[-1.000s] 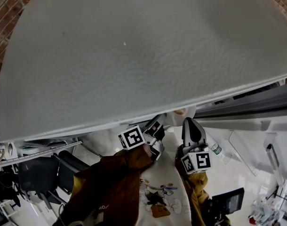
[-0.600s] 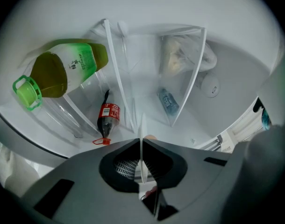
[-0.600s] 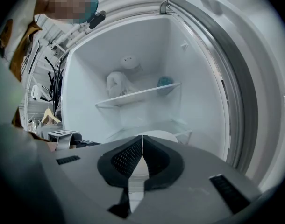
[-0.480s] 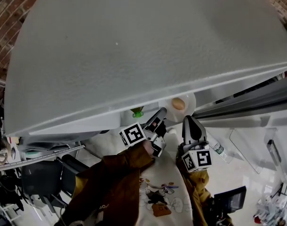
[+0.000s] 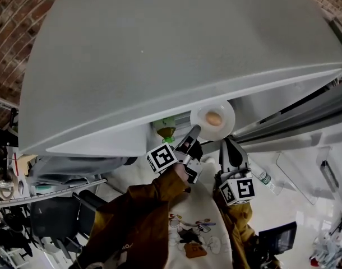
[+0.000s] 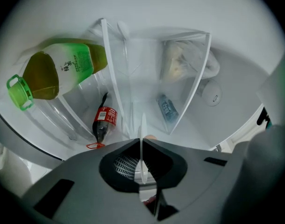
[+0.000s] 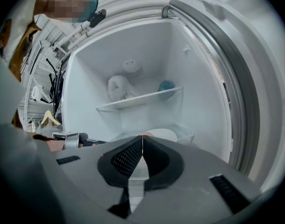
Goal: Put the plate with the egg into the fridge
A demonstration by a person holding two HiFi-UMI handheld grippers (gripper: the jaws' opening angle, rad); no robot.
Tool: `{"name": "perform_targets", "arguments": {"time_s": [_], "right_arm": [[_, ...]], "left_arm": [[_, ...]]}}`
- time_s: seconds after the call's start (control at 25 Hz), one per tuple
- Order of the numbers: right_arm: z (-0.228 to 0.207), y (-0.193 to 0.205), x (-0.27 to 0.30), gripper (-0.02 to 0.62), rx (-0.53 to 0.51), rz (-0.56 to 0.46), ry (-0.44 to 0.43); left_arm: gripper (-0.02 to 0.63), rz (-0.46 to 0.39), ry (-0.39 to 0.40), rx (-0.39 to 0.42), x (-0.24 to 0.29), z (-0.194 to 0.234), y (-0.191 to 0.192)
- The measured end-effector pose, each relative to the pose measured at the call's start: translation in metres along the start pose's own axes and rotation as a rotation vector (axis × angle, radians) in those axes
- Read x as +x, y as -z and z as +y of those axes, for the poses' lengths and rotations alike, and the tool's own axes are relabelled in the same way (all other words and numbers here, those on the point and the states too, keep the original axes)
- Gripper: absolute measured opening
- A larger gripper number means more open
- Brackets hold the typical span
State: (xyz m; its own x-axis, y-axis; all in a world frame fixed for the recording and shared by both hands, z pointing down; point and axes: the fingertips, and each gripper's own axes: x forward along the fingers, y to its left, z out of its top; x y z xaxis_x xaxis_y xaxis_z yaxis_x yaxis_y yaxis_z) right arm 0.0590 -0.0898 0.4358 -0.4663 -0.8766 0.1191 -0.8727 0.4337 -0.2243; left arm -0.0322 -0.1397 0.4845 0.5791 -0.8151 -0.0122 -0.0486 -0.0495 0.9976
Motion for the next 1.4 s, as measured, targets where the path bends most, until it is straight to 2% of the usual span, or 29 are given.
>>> {"name": "perform_targets", "arguments": {"time_s": [0.12,0.6,1.08,1.4], "right_arm": [[-0.001,-0.002,0.002,0.006,-0.004,-0.010,0.000],[0.002,-0.008,0.005,0.006,-0.016,-0.036,-0.009],[-0.001,-0.009,0.006,0.006,-0.015,-0.041,0.005],[-0.008,-0.011,0.008,0.006,-0.029,-0.042,0.019]], "left_arm": [[0.020,-0.016,-0.028,0.002,0.002,0.006,-0.005],[0.018,-0.111,-0.051,-0.041,0.009,0.011,-0.019],[0.018,-0.159,-0.075,-0.089,0.017,0.020,-0.026],[0.018,-0.192,-0.118,-0.084,0.023,0.025,-0.032]]}}
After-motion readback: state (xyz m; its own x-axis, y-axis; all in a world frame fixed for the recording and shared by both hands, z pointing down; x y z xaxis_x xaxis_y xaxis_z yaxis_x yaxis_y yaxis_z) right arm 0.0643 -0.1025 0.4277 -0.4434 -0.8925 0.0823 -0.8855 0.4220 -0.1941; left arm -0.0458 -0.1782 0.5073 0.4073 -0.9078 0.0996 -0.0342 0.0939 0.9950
